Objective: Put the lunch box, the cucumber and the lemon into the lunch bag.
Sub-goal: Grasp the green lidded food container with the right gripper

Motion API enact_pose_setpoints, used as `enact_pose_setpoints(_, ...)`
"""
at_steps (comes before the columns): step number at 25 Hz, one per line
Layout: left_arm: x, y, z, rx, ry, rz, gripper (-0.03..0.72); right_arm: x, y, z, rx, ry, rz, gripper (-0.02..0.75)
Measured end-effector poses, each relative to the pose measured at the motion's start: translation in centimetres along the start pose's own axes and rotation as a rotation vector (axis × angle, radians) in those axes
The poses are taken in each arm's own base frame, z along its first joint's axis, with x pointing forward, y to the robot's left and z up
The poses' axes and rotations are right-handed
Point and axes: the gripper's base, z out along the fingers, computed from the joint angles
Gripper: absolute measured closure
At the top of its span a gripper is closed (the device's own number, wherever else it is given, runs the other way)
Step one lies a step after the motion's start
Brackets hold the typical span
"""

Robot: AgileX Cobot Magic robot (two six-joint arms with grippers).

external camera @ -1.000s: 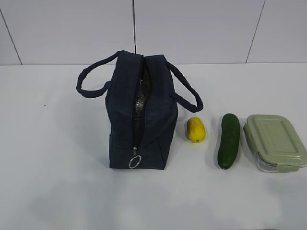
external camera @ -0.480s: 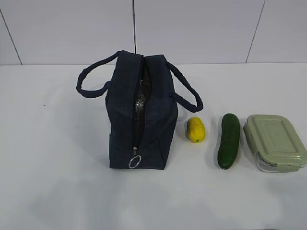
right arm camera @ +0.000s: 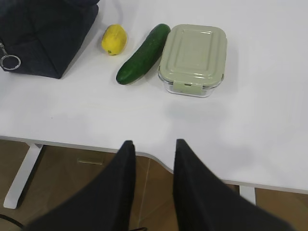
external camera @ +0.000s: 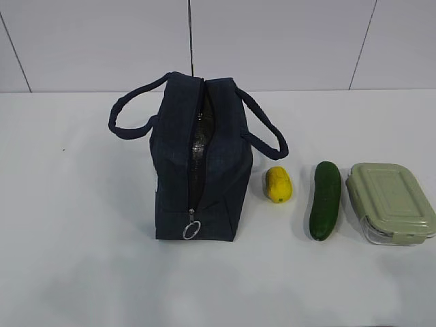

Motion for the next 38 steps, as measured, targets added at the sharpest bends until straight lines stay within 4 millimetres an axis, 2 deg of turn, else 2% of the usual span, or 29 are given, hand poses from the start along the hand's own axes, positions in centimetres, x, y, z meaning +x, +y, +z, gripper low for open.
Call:
enact_pose_setpoints(16,0.0,0.0,0.0,0.0,0.0,0.0,0.381,-0.1,0.0,-0.1,0.0,-0.004,-0.001,0.528)
enact_pose_setpoints(20,0.0,0.0,0.0,0.0,0.0,0.0,0.381,-0.8,0.6,-0.3,-0.063,-0.01,0.028,0.528)
enact_pose_setpoints(30,0.0,0.0,0.0,0.0,0.0,0.0,0.381,-4.9,1.5,2.5,-0.261,0.126,0.151,0.528)
enact_pose_setpoints(38,0.0,0.0,0.0,0.0,0.0,0.0,0.381,-6.6,2.3,4.9,-0.424,0.215,0.219,0.528)
